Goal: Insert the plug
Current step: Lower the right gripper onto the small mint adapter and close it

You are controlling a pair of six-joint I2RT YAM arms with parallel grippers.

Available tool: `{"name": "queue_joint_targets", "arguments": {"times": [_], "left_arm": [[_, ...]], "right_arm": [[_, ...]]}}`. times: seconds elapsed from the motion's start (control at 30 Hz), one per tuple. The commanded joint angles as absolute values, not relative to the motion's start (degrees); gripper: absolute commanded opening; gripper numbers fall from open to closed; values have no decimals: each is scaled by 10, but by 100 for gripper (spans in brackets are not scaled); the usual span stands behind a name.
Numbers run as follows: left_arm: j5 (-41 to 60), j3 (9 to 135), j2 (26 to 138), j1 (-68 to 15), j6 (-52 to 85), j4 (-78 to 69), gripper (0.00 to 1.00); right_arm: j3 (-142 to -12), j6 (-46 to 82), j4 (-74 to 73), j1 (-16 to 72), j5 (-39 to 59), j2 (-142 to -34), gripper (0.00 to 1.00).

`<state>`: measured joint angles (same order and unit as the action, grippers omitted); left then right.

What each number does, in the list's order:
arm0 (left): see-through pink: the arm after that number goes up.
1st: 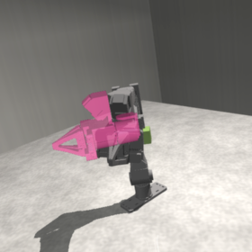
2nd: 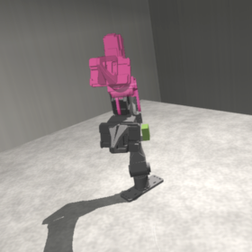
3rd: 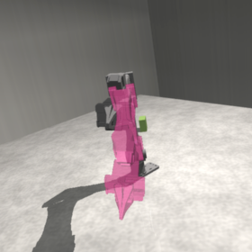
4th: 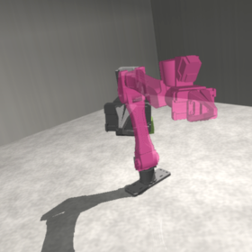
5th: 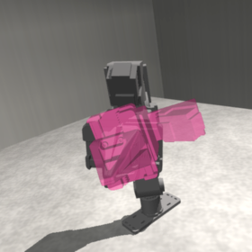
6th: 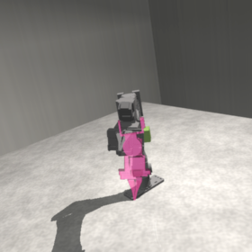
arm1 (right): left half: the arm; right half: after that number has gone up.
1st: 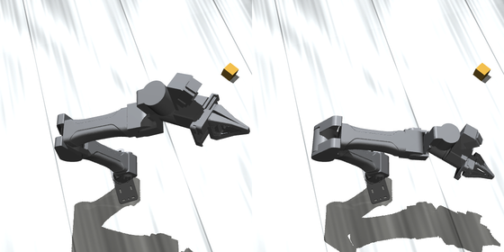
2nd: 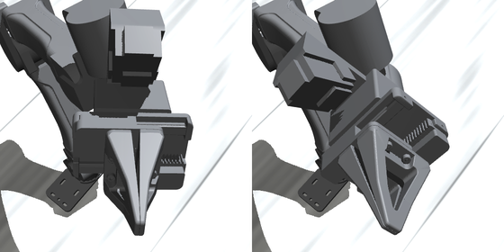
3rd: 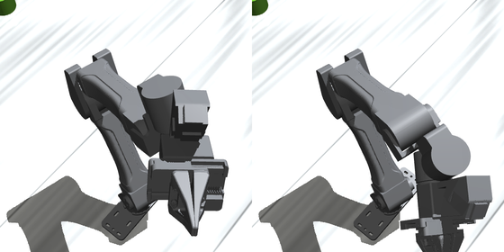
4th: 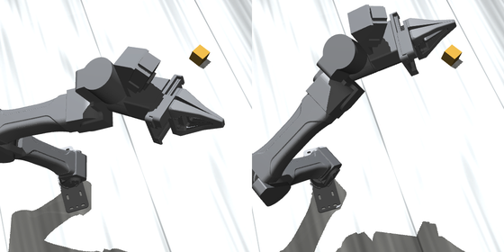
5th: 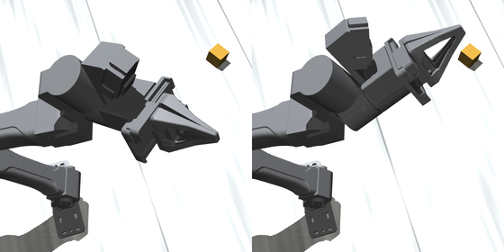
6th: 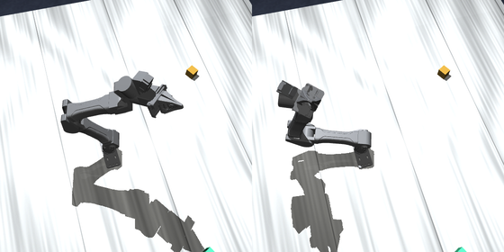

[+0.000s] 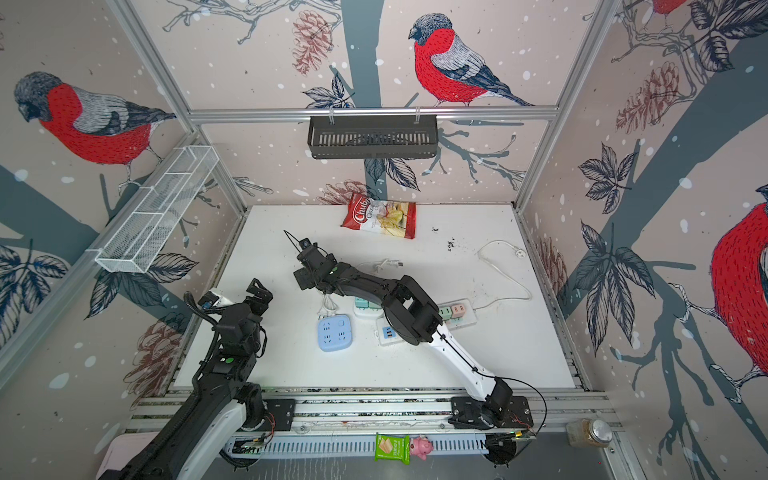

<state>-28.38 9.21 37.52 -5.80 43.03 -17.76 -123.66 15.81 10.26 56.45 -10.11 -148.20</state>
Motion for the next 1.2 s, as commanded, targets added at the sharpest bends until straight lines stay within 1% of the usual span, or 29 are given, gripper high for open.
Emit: {"name": "queue_joint_targets", "arguments": {"times": [0.0, 0.07, 0.23, 0.47, 0.57, 0.9, 1.03, 1.17], "left_arm": [[-280, 92, 374, -57, 438, -202, 97], [-279, 92, 374, -57, 438, -204, 97], [-275, 90, 374, -57, 437, -208, 97], [-264, 94, 381, -56, 435, -210, 97], [-263, 94, 384, -56, 434, -212, 97], [-259, 99, 388, -56, 433, -208, 97], [-258, 99, 391, -56, 432, -209, 97], [-258, 99, 392, -56, 433, -209, 97]], "right_arm": [[-1270, 137, 113, 552, -46, -1510, 99], [-1285, 134, 109, 545, -10, -1526, 100], [-1284, 132, 91, 538, 36, -1542, 99], [-1255, 118, 64, 546, 74, -1530, 92], [-1246, 112, 62, 552, 72, -1524, 89], [-1192, 85, 41, 571, 19, -1492, 76], [-1190, 81, 33, 575, -1, -1493, 70], [-1194, 81, 25, 577, -23, -1501, 69]]}}
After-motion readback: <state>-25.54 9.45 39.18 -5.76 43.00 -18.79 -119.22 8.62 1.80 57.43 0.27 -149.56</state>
